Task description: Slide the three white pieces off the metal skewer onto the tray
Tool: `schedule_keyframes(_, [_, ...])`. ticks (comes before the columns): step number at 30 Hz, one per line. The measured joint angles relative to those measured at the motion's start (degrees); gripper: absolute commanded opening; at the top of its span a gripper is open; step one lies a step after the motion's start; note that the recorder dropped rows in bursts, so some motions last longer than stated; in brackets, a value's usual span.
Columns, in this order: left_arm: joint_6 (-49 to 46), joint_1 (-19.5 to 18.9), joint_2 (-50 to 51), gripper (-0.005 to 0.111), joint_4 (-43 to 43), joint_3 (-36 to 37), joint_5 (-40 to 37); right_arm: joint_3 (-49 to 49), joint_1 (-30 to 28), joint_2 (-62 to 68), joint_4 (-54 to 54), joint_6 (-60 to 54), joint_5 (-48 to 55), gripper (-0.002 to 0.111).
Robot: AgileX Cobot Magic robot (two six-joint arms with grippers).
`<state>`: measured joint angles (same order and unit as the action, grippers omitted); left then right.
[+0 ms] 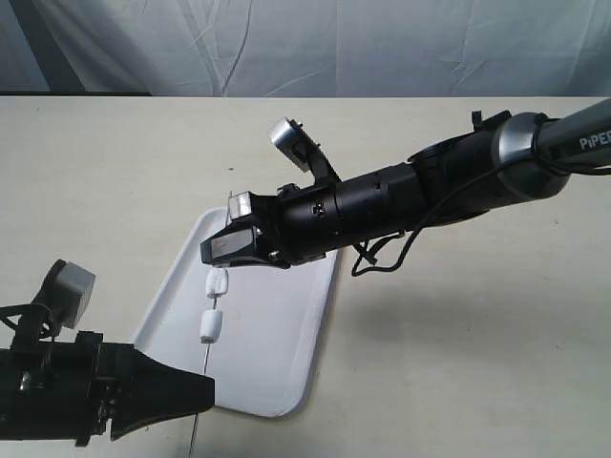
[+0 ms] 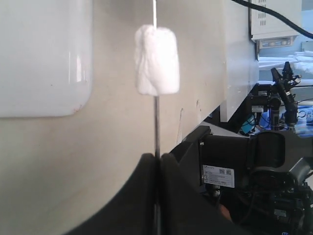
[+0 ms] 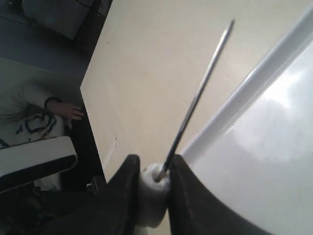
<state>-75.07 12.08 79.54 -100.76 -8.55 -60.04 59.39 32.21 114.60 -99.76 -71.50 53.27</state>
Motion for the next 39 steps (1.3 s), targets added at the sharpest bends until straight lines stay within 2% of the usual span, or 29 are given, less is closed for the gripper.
schedule_keyframes(9, [-3.6,0.0,0.0,0.000,-1.3,6.8,-3.9,5.1,0.0,0.0,2.1,-0.1,-8.2,0.018])
schedule_keyframes(15, [-4.9,0.0,-0.2,0.000,2.7,8.3,-8.3,5.7,0.0,0.0,5.6,0.2,-14.3,0.019])
schedule_keyframes(17, [-4.9,0.0,-0.3,0.000,2.2,8.3,-8.7,5.7,0.0,0.0,7.6,0.6,-14.9,0.025])
schedule_keyframes(20, [-4.9,0.0,-0.3,0.000,1.6,8.3,-7.4,5.7,0.0,0.0,10.6,2.1,-15.2,0.045])
schedule_keyframes(22, [-4.9,0.0,-0.3,0.000,1.6,8.3,-4.7,5.7,0.0,0.0,12.8,4.0,-15.6,0.049])
schedule_keyframes(30, [-3.3,0.0,-0.3,0.000,1.6,8.1,5.4,5.7,0.0,0.0,20.0,11.0,-16.3,0.034])
schedule_keyframes(39, [-0.5,0.0,-0.3,0.000,1.2,1.6,8.1,5.7,0.0,0.0,20.5,12.7,-5.8,0.034])
